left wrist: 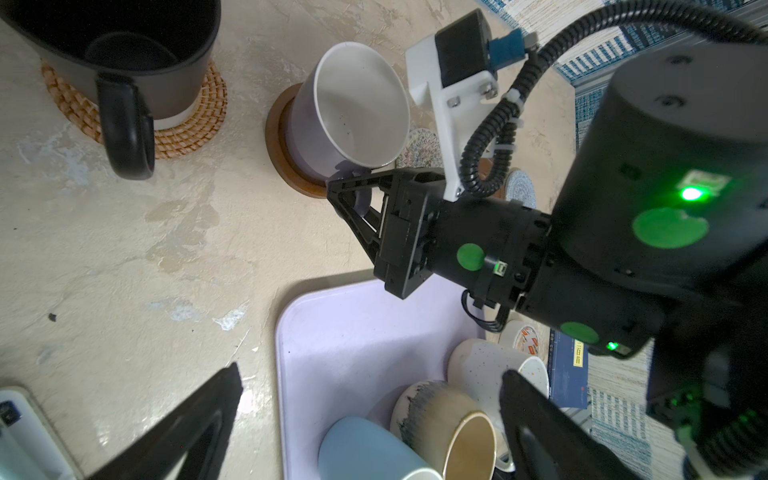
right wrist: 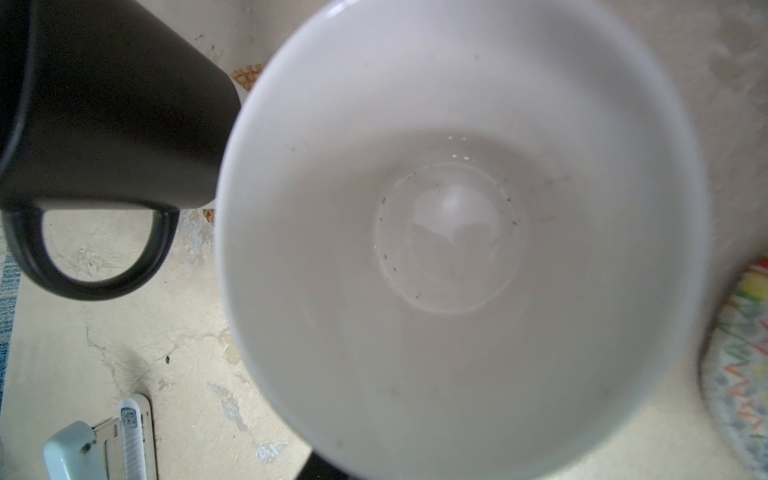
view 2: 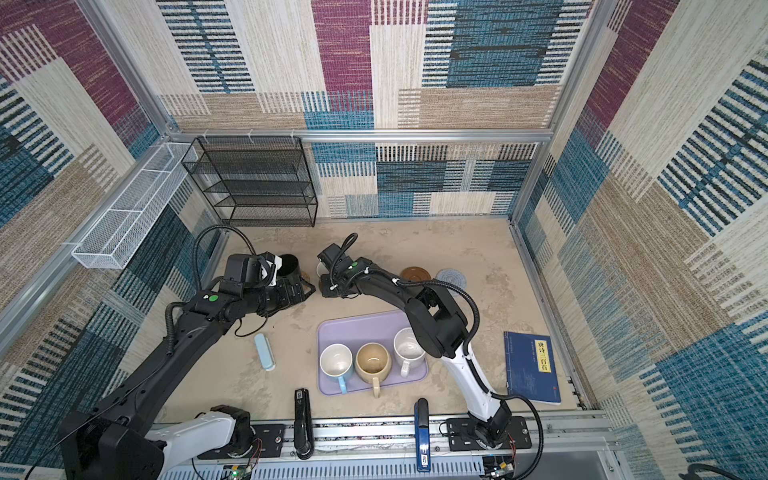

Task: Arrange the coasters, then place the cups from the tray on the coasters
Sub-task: 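Lower the lavender mug onto the brown wooden coaster beside the black mug, then open the right gripper and raise it off the lavender mug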

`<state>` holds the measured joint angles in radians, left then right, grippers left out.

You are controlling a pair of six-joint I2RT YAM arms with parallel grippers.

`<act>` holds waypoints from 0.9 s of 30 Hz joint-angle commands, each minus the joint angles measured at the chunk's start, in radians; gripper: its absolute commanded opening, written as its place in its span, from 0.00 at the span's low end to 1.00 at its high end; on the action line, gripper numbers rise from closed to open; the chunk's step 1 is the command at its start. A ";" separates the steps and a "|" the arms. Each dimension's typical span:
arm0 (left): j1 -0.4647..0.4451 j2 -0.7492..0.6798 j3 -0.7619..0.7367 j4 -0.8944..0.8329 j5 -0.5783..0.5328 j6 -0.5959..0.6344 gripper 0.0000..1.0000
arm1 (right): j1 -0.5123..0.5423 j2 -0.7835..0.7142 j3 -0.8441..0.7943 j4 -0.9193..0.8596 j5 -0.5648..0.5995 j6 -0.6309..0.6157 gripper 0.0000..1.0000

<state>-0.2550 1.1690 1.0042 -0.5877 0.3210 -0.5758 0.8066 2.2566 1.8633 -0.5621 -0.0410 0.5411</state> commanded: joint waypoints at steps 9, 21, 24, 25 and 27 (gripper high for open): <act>0.002 0.002 0.000 0.006 0.007 -0.004 1.00 | 0.000 -0.016 0.003 0.052 0.013 0.005 0.36; 0.002 -0.009 0.014 -0.026 0.005 0.003 1.00 | 0.000 -0.053 -0.016 0.053 0.017 -0.001 0.44; 0.002 -0.021 0.030 -0.052 -0.006 0.015 1.00 | 0.000 -0.081 -0.030 0.060 0.022 -0.004 0.46; 0.002 -0.026 0.037 -0.060 -0.008 0.017 1.00 | 0.000 -0.092 -0.031 0.060 0.022 -0.004 0.48; 0.002 -0.035 0.051 -0.077 -0.010 0.020 1.00 | 0.000 -0.113 -0.037 0.060 0.016 -0.004 0.51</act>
<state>-0.2527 1.1454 1.0359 -0.6308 0.3202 -0.5716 0.8059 2.1727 1.8305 -0.5385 -0.0399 0.5404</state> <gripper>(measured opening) 0.997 0.507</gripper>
